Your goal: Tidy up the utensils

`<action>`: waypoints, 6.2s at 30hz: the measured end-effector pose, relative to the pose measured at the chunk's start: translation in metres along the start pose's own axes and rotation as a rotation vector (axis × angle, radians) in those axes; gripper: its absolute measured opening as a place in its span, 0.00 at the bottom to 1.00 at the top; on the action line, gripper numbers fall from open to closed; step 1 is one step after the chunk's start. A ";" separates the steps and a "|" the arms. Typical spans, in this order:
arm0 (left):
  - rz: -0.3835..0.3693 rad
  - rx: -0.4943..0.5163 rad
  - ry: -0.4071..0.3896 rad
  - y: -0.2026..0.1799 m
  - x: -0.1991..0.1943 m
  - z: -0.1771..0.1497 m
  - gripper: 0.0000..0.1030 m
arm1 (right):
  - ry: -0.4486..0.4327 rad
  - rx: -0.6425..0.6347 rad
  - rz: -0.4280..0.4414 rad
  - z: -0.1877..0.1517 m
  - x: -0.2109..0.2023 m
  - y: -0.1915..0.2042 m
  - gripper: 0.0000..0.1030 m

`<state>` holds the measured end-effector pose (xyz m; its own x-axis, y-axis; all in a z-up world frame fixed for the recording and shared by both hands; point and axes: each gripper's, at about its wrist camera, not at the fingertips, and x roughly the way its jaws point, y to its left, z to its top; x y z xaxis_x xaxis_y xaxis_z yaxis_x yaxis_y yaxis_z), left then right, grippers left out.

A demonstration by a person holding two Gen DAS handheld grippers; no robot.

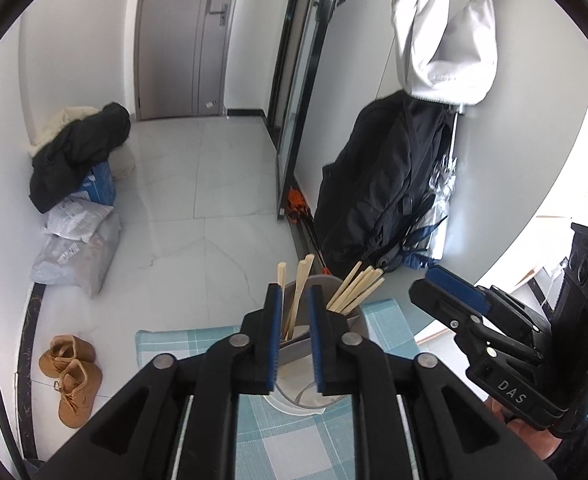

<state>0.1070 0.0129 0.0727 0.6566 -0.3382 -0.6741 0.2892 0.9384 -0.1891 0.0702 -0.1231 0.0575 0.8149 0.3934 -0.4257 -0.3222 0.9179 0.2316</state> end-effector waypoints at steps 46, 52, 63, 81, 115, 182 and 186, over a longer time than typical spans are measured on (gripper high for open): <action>0.247 -0.028 -0.432 -0.036 -0.149 -0.097 0.99 | -0.354 -0.144 -0.124 -0.071 -0.197 0.075 1.00; 0.266 -0.025 -0.432 -0.032 -0.138 -0.109 0.99 | -0.335 -0.155 -0.125 -0.082 -0.183 0.070 1.00; 0.280 -0.030 -0.406 -0.023 -0.109 -0.120 0.99 | -0.286 -0.161 -0.126 -0.103 -0.157 0.060 1.00; 0.281 -0.039 -0.332 -0.019 -0.065 -0.138 0.99 | -0.226 -0.121 -0.155 -0.121 -0.137 0.038 1.00; 0.324 -0.017 -0.314 -0.017 -0.049 -0.150 0.99 | -0.141 -0.033 -0.172 -0.131 -0.116 0.020 1.00; 0.324 -0.002 -0.313 -0.028 -0.048 -0.155 0.99 | -0.120 -0.017 -0.213 -0.135 -0.116 0.018 1.00; 0.325 -0.002 -0.315 -0.029 -0.048 -0.155 0.99 | -0.121 -0.009 -0.204 -0.135 -0.117 0.017 1.00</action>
<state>-0.0405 0.0128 0.0001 0.8934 -0.0306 -0.4482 0.0317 0.9995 -0.0049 -0.0958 -0.1461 -0.0073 0.9151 0.1909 -0.3552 -0.1485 0.9785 0.1434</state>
